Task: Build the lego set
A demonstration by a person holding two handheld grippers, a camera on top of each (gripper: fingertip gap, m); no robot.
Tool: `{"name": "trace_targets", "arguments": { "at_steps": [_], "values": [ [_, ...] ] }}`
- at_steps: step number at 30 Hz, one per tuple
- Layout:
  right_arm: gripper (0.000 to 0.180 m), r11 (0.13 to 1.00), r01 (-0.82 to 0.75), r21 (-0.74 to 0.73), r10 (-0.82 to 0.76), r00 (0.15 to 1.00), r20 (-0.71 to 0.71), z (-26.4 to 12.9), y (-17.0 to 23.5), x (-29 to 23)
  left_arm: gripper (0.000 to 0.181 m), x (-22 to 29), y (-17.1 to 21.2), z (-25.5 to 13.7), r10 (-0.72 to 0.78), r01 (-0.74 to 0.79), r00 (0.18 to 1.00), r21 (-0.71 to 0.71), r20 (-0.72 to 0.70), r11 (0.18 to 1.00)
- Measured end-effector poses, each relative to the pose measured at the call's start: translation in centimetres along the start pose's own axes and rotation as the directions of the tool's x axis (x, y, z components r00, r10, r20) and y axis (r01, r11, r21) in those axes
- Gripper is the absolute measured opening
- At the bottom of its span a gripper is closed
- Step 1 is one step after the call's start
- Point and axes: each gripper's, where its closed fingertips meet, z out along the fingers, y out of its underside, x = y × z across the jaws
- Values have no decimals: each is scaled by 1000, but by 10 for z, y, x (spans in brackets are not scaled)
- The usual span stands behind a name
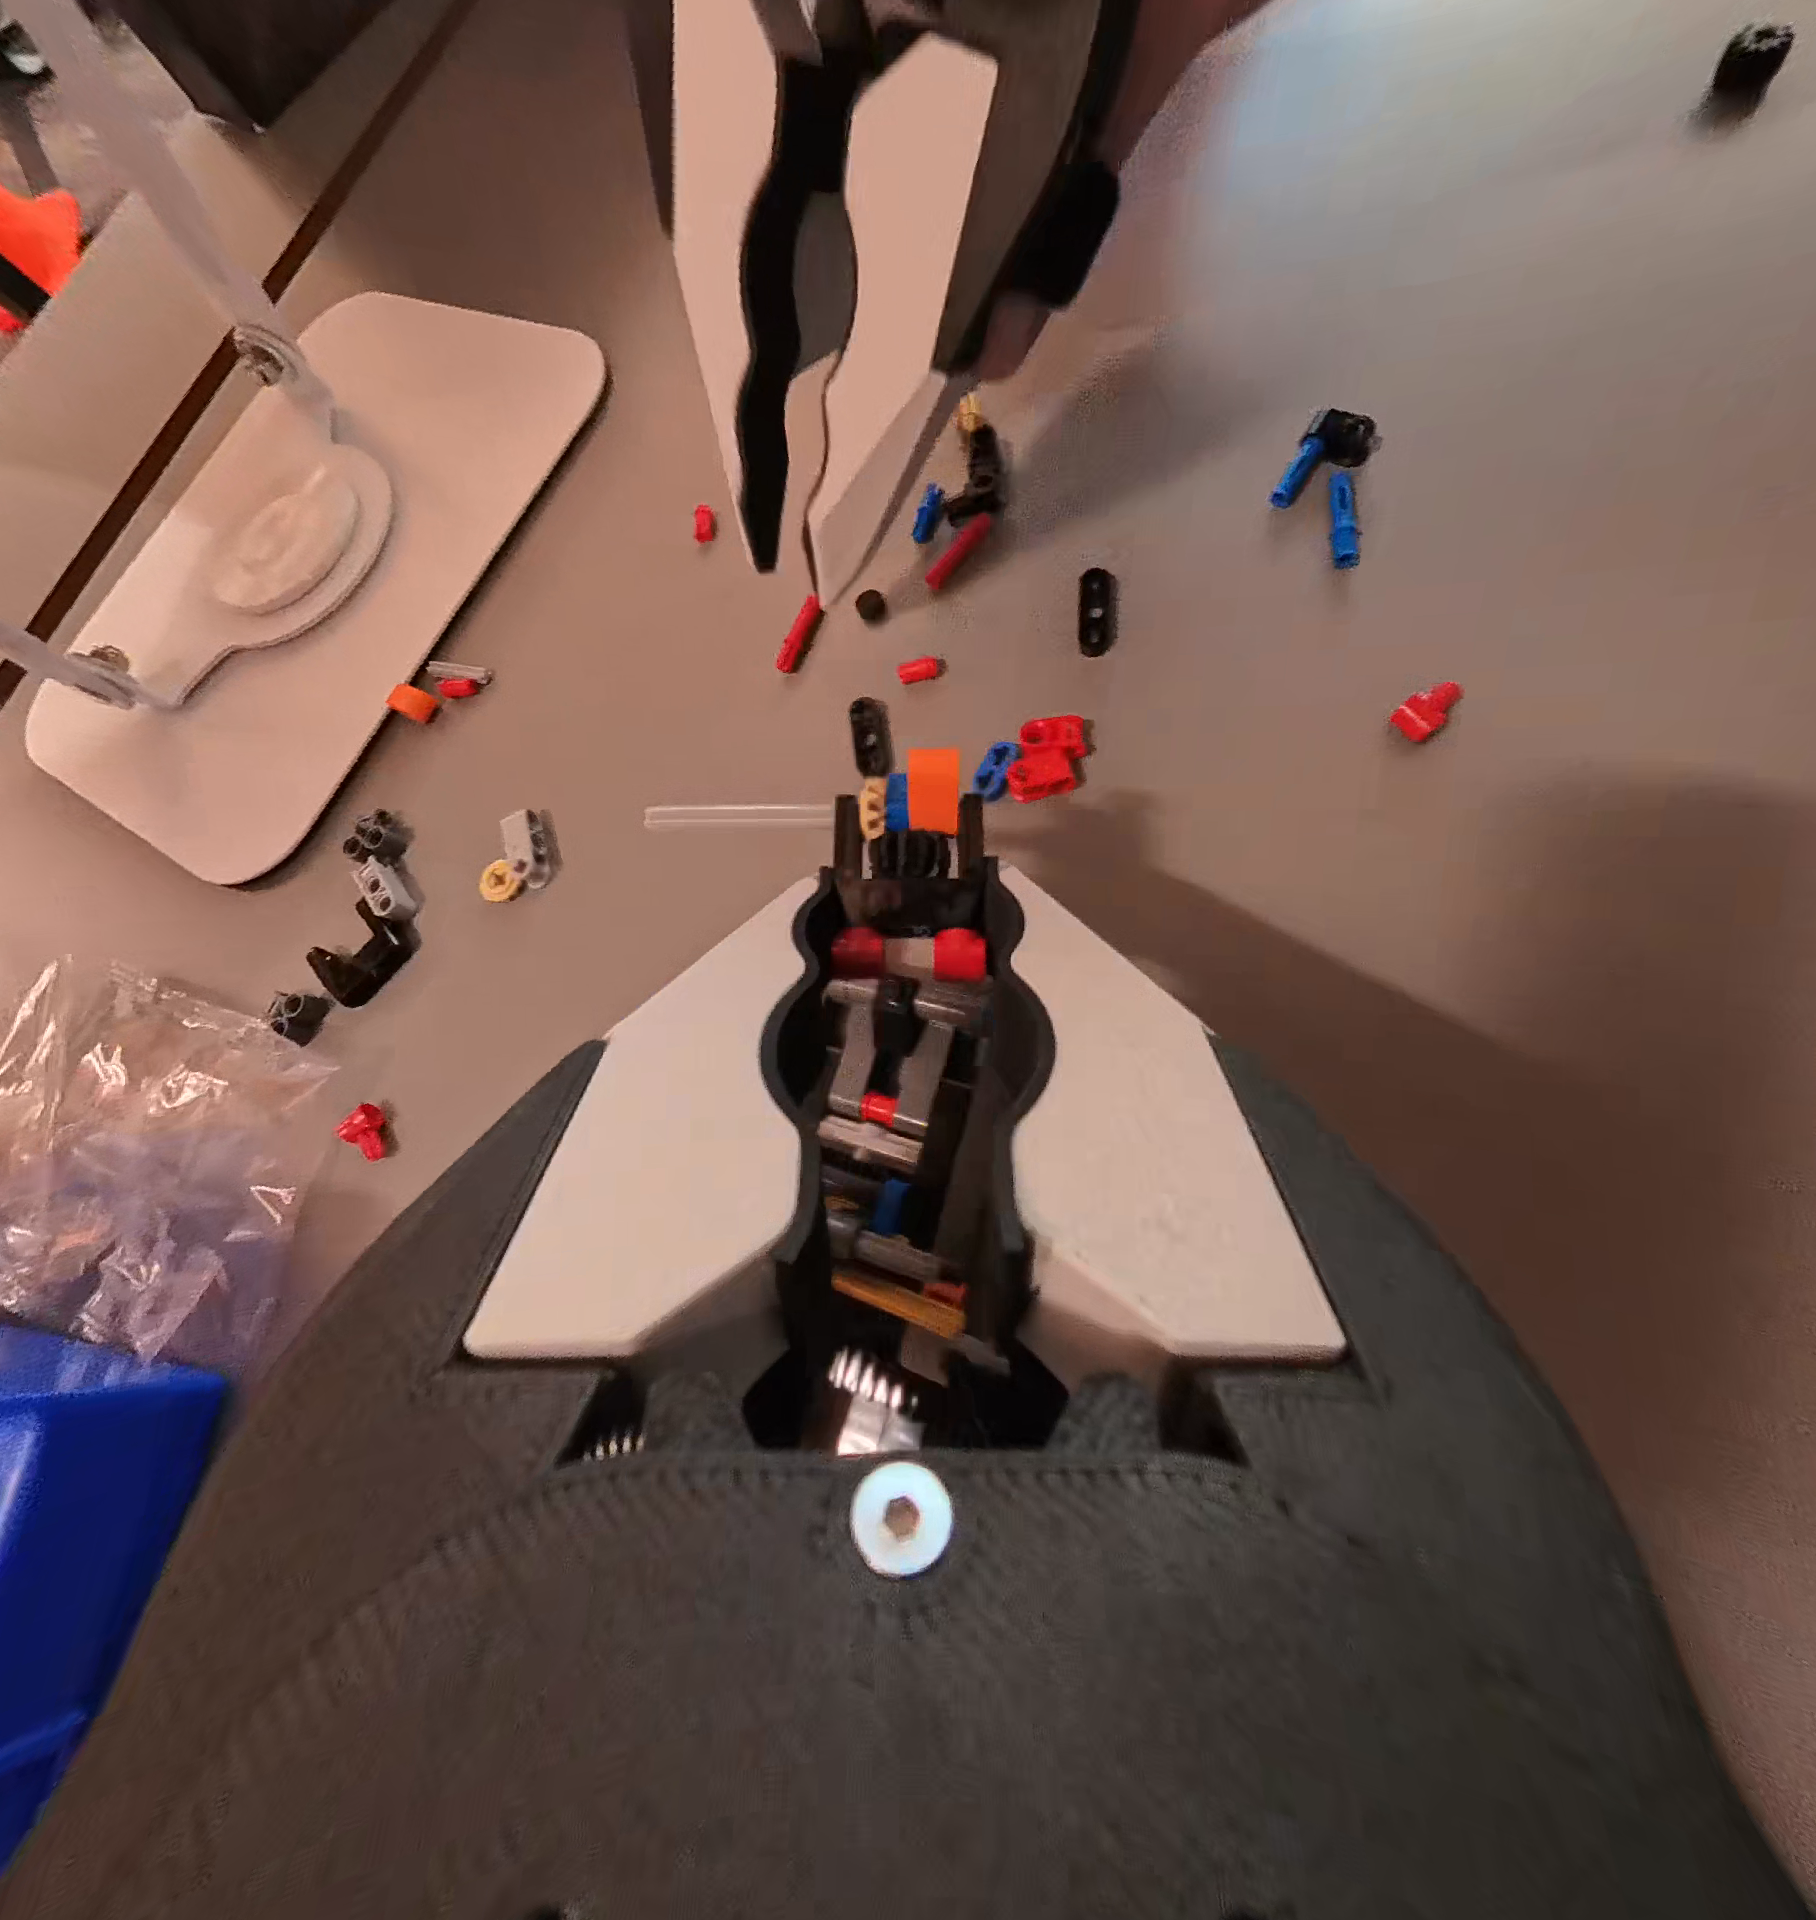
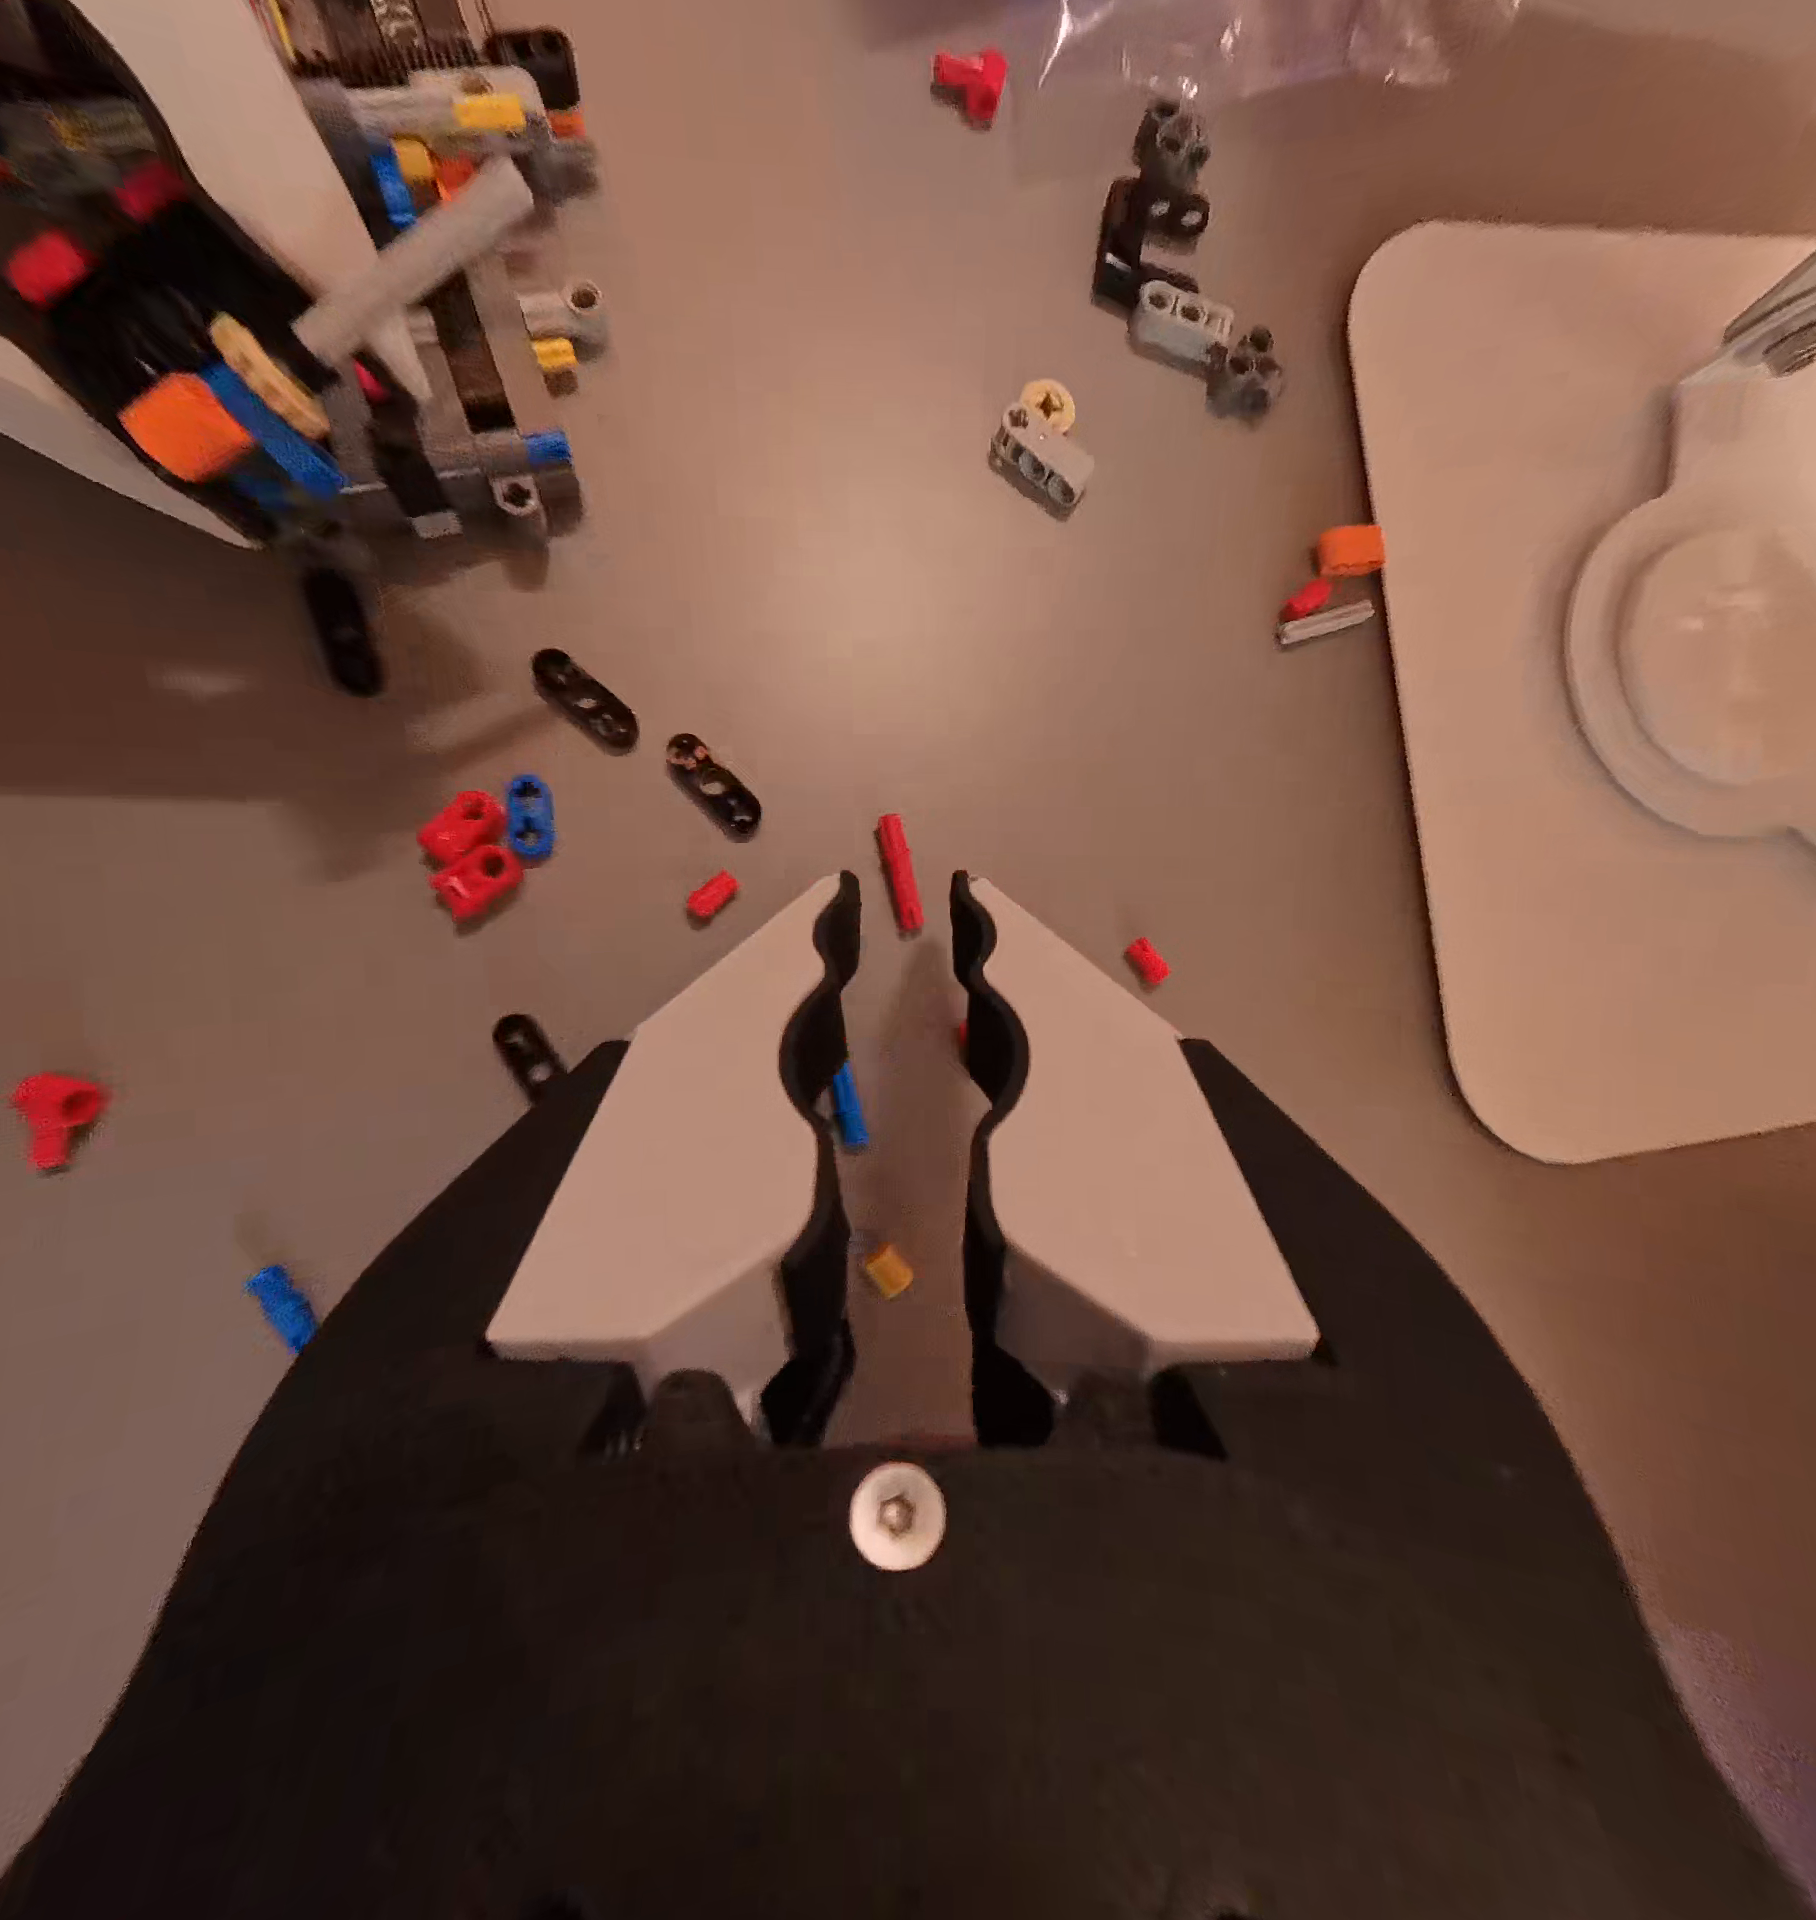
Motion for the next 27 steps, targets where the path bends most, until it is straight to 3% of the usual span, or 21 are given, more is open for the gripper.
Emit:
{"name": "trace_targets", "arguments": {
  "at_steps": [7, 14, 19, 27],
  "values": [
    [4, 998, -66, -4, 66, 993, 97, 16, 3, -1, 25, -11, -2, 6, -24, 23, 1000, 16, 10, 1000],
    [0, 963, -206, 175, 189, 976, 107, -16, -31, -20, 25, -24, -9, 8, -120, 119, 993, 65, 5, 991],
    [0, 884, -348, 313, 310, 936, 166, -45, -56, -47, 25, -29, -22, 8, -148, 144, 989, 107, 28, 984],
    [0, 725, -555, 407, 502, 831, 240, -47, -60, -60, 25, -26, -35, 18, -163, 156, 985, 135, 46, 978]
  ]
}}
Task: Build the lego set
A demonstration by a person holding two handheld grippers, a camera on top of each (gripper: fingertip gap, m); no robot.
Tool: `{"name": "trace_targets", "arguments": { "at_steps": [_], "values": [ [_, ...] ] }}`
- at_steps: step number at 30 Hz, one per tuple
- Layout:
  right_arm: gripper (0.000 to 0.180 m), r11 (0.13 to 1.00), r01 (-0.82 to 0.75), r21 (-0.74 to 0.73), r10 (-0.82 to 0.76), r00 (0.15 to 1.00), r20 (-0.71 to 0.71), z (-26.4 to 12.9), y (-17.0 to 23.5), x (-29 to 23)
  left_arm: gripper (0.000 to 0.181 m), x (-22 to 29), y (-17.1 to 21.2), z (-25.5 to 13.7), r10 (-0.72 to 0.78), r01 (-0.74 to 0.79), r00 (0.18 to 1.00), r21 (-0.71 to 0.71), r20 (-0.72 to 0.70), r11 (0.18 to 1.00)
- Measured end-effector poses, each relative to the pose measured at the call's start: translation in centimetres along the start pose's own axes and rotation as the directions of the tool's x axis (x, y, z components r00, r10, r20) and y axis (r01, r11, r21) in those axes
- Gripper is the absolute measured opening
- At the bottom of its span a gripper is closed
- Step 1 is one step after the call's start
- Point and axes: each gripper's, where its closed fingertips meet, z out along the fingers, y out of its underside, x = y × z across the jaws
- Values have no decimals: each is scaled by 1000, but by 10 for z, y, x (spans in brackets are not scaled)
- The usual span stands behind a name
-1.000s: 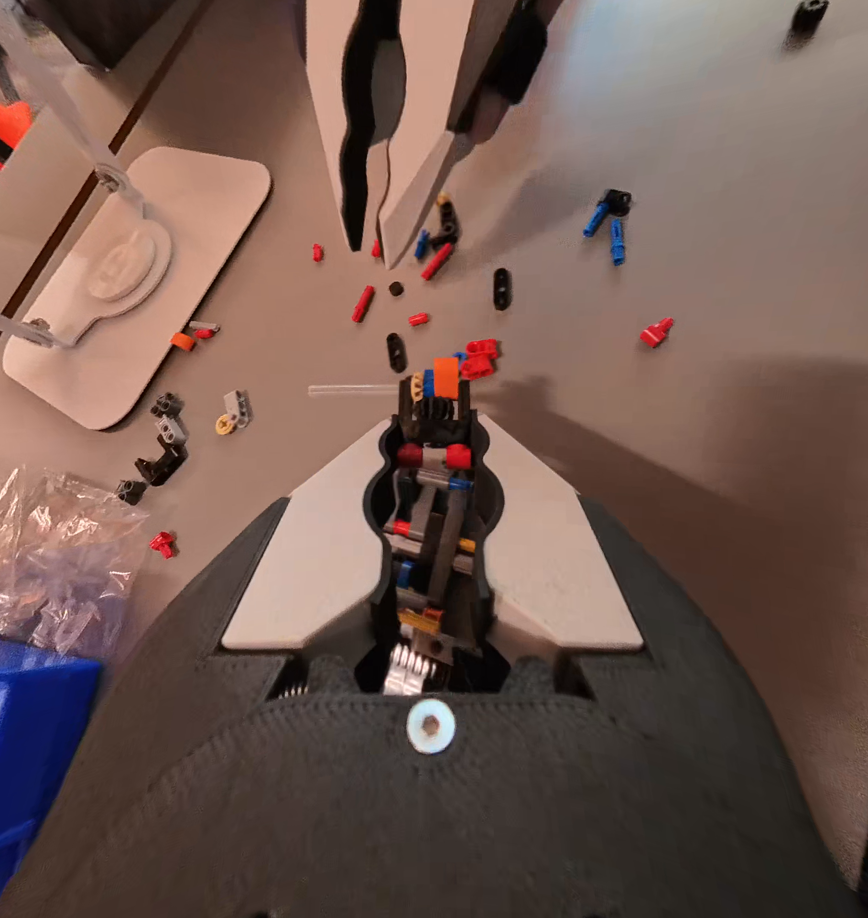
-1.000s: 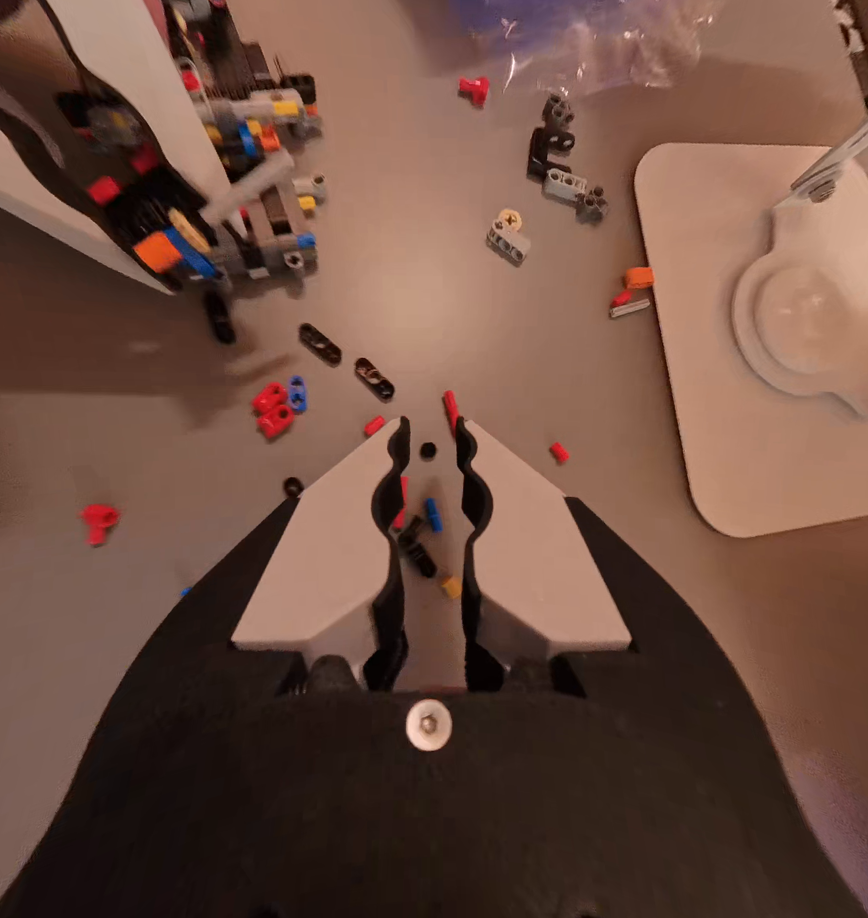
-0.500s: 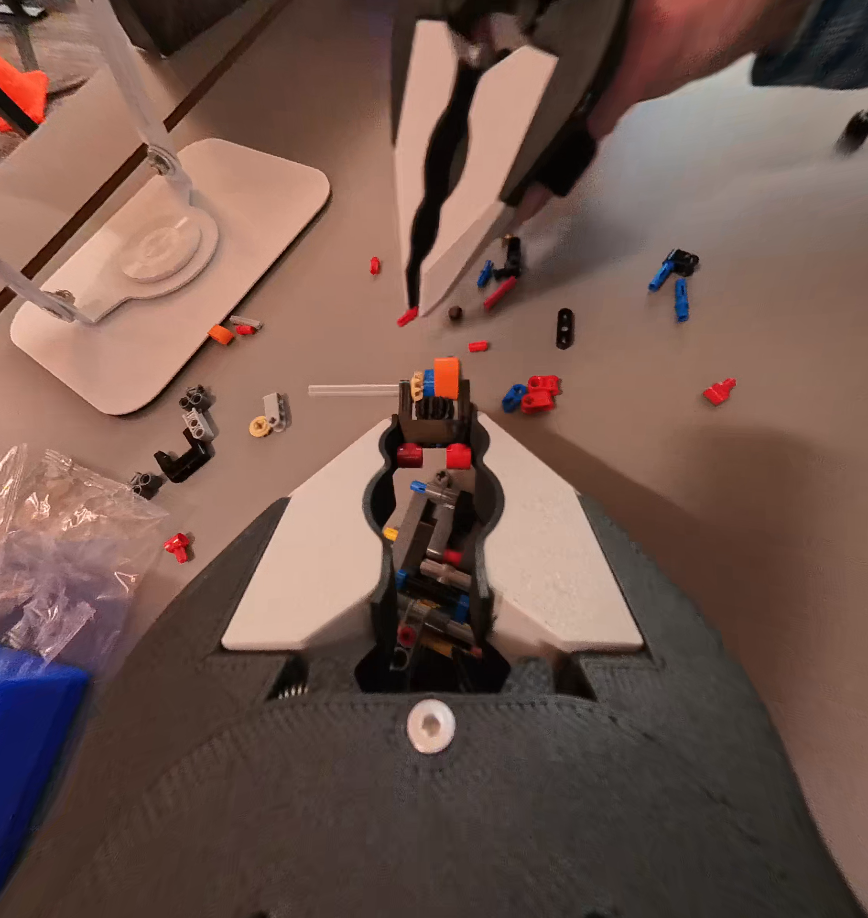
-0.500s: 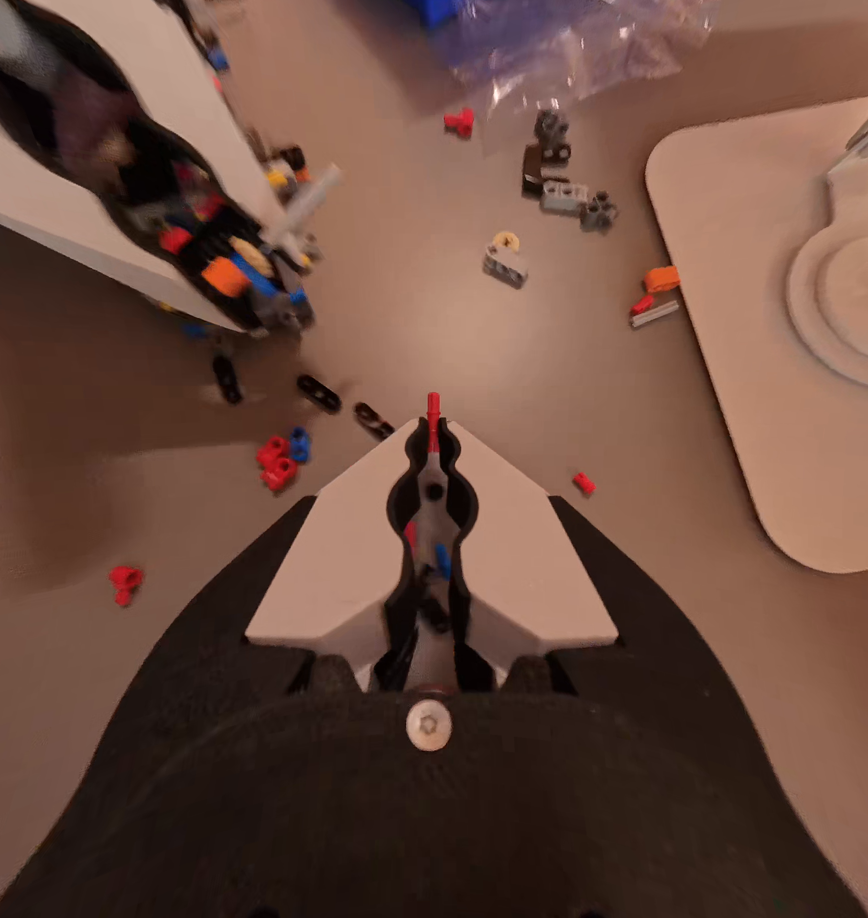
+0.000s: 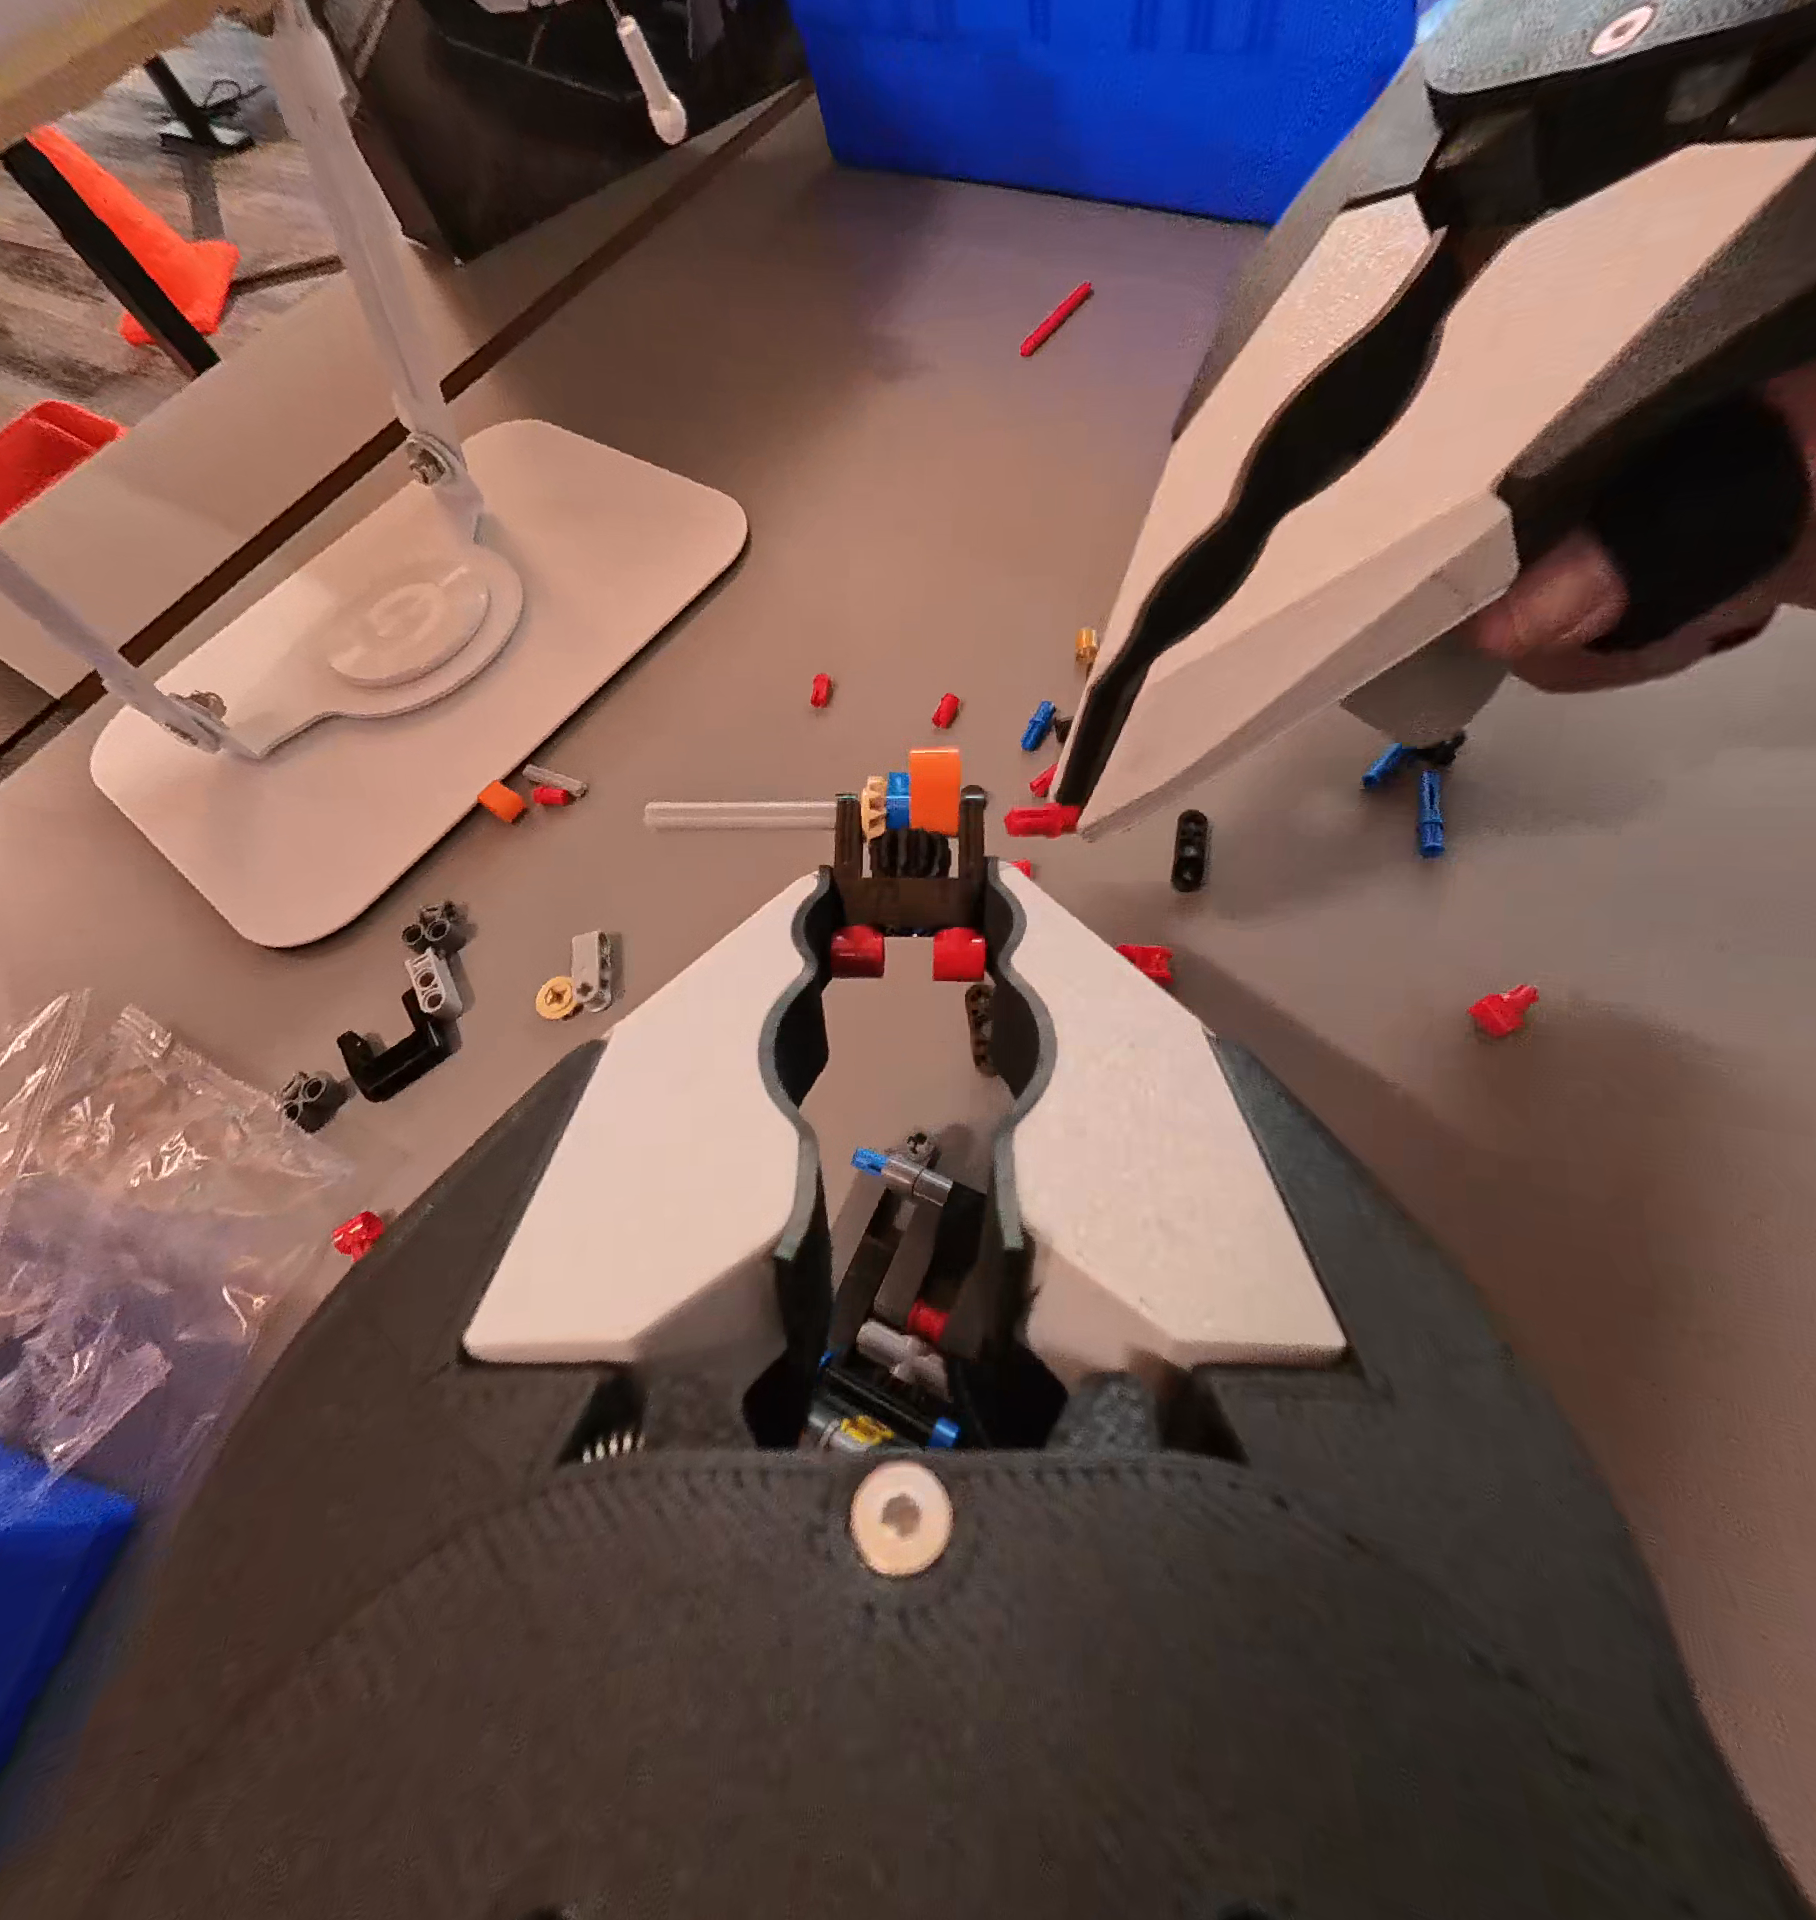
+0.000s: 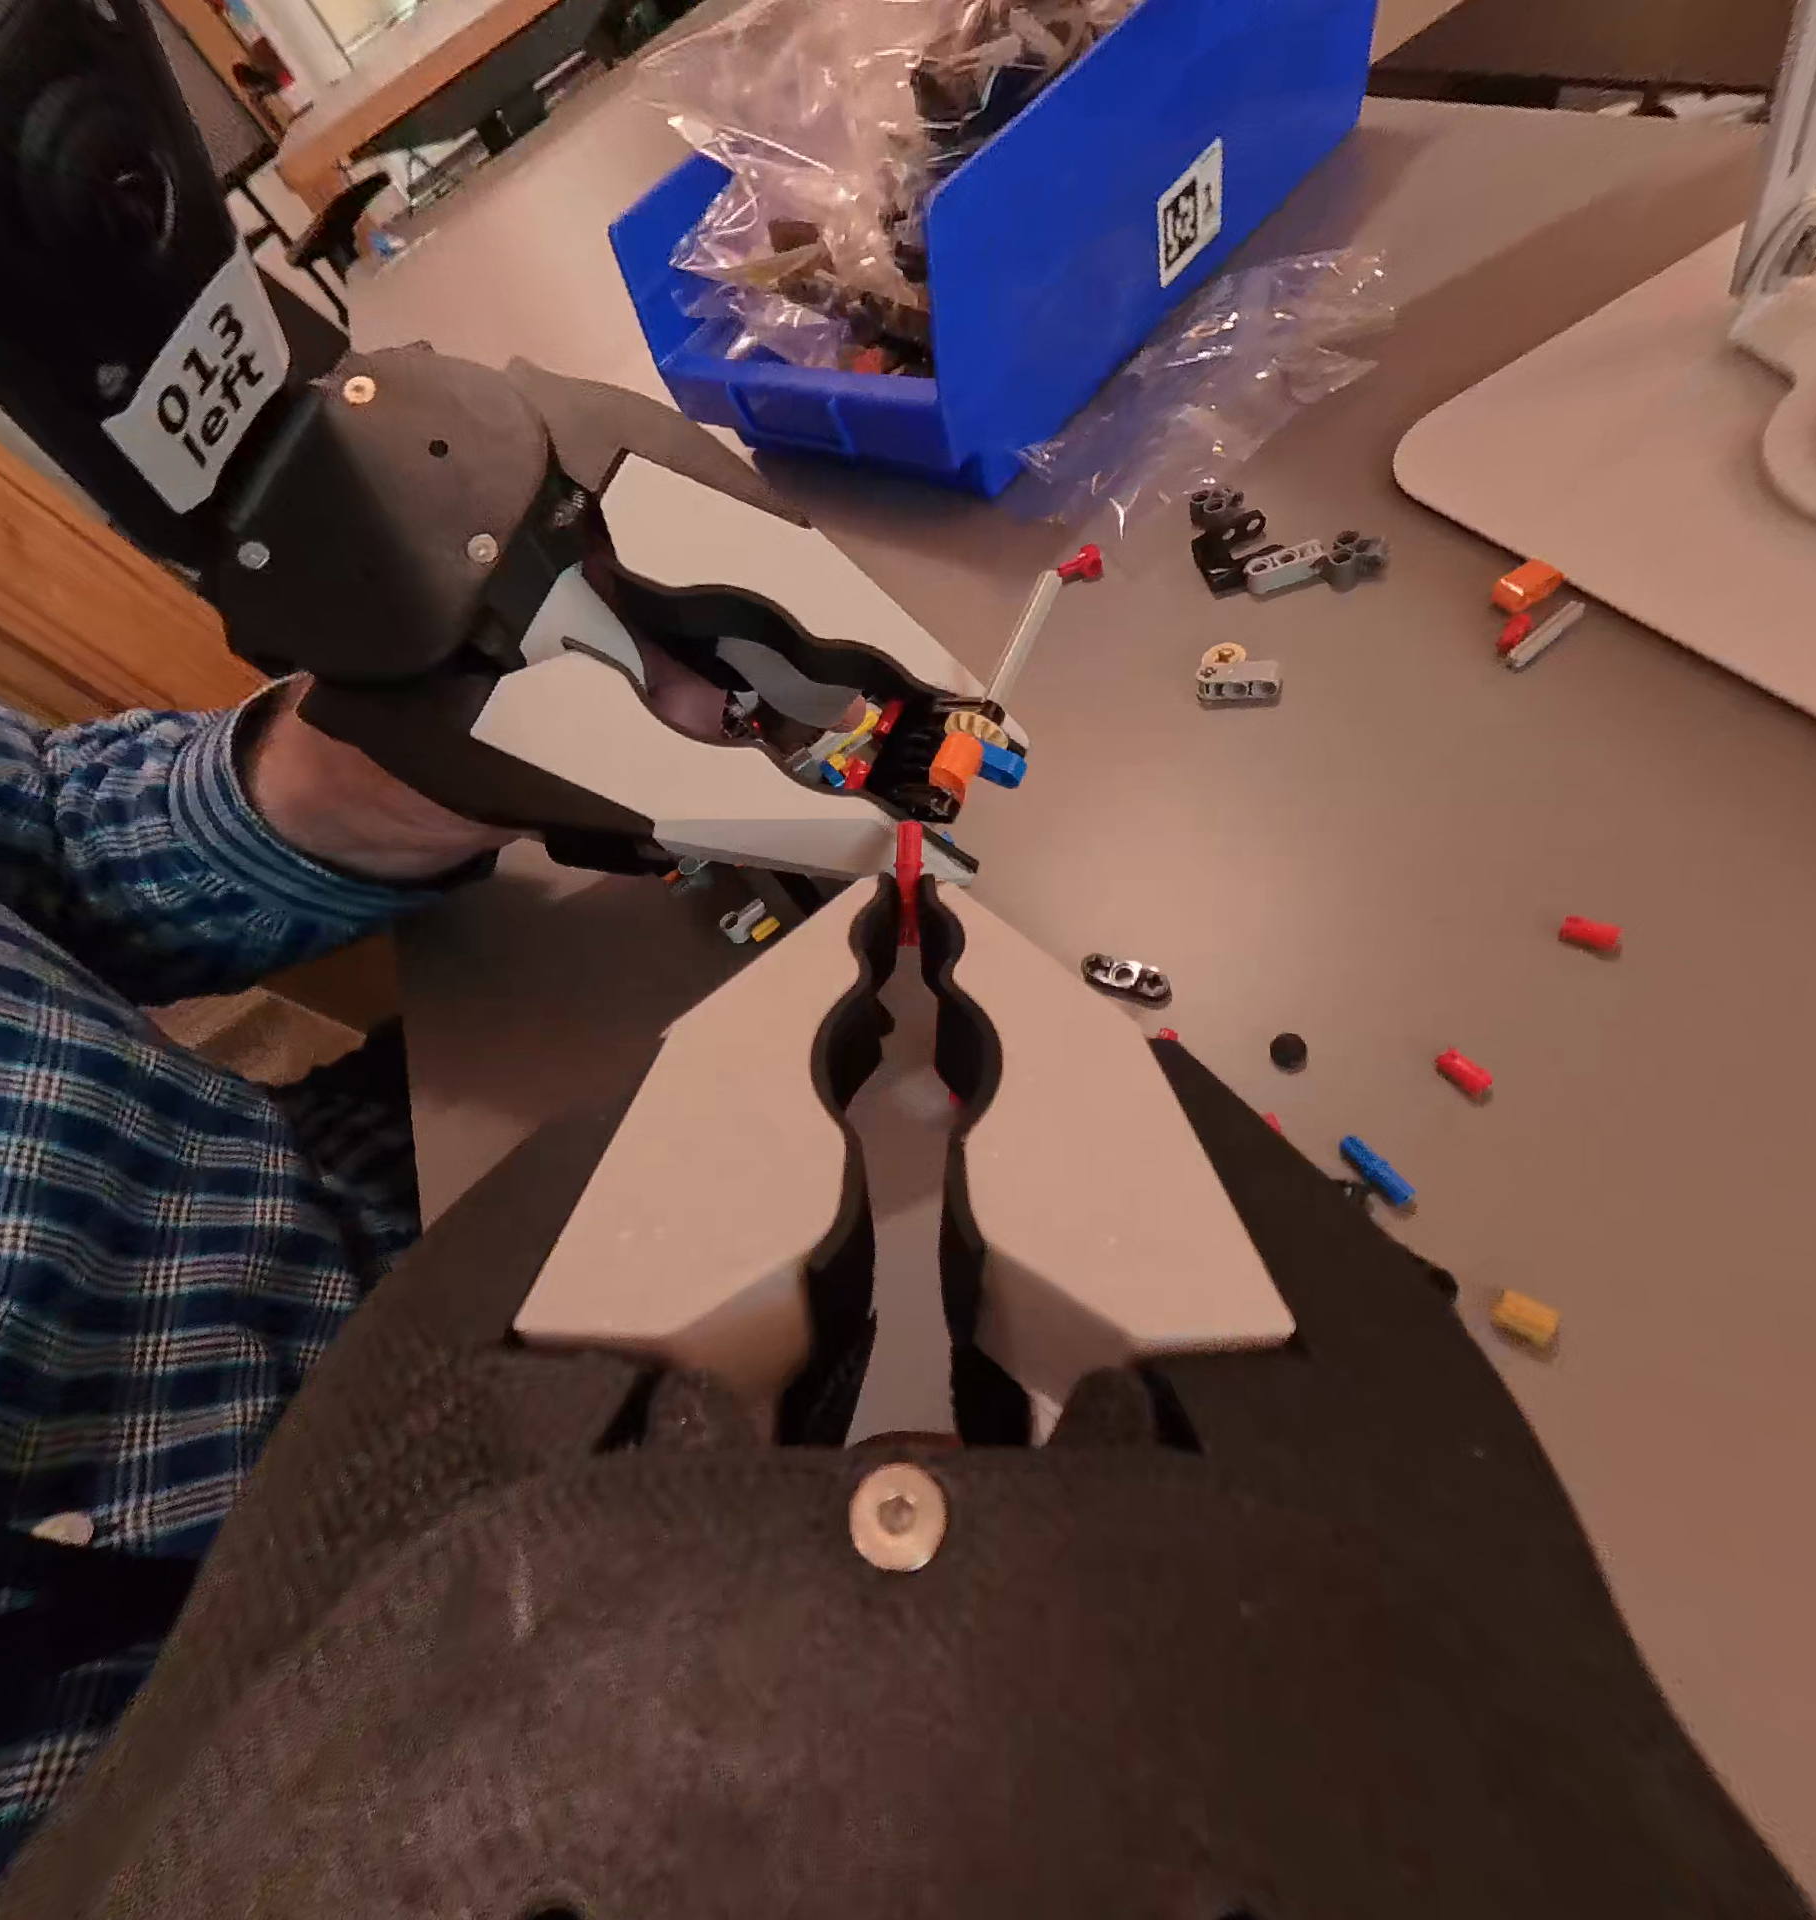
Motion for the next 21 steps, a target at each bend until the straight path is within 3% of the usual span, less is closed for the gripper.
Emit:
{"name": "trace_targets", "arguments": {
  "at_steps": [8, 21],
  "values": [
    [0, 991, -103, 83, 108, 992, -60, 0, 10, 8, 25, 5, 8, 6, 62, -59, 997, -55, 50, 997],
    [0, 987, -139, 81, 149, 980, -132, 5, 27, 19, 25, 7, 18, 18, 195, -179, 975, -145, 105, 973]
  ]
}}
